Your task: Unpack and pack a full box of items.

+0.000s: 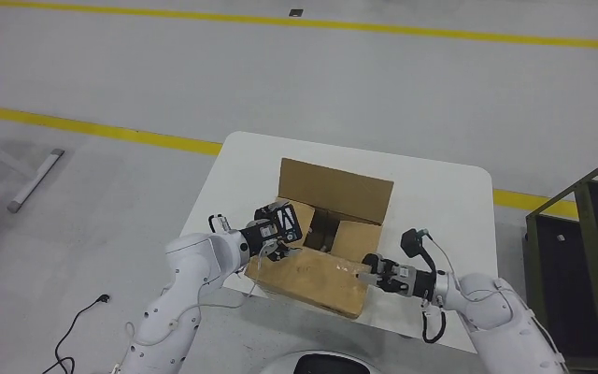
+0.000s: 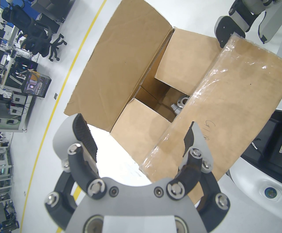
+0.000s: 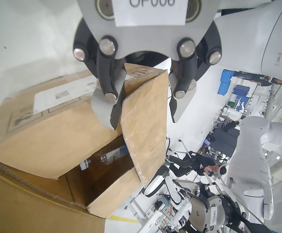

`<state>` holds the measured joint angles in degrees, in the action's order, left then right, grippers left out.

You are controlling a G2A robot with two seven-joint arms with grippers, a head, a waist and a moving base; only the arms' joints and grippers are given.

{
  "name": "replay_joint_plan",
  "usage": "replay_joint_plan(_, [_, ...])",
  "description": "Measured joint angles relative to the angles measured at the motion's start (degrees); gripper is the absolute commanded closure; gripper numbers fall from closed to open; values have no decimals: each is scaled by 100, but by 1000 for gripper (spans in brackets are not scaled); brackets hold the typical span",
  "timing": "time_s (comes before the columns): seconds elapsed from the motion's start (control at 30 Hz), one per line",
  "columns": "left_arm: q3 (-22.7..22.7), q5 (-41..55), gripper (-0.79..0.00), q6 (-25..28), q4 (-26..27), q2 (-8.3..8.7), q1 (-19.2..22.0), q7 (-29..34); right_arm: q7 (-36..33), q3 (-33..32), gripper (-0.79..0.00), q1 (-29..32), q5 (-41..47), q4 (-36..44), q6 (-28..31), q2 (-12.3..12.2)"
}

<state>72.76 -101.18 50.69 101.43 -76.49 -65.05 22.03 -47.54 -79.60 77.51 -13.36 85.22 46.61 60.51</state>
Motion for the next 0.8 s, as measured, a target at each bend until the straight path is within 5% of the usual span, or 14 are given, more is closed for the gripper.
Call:
replay_joint_plan(0.17, [0,0,-785,0,0,0,0,0,-181,123,-256,-35,316,-55,154,-35])
replay_joint_plan(0.7, [0,0,-785,0,0,0,0,0,-742,667,-286,-273,816,-117,123,-116])
replay_joint_plan(0.77, [0,0,-785,0,0,0,0,0,-719,797,-188,-347,613,-105,37,-105])
replay_joint_plan(0.8, [0,0,-785,0,0,0,0,0,-687,849,0,-378,517,-101,5,-99])
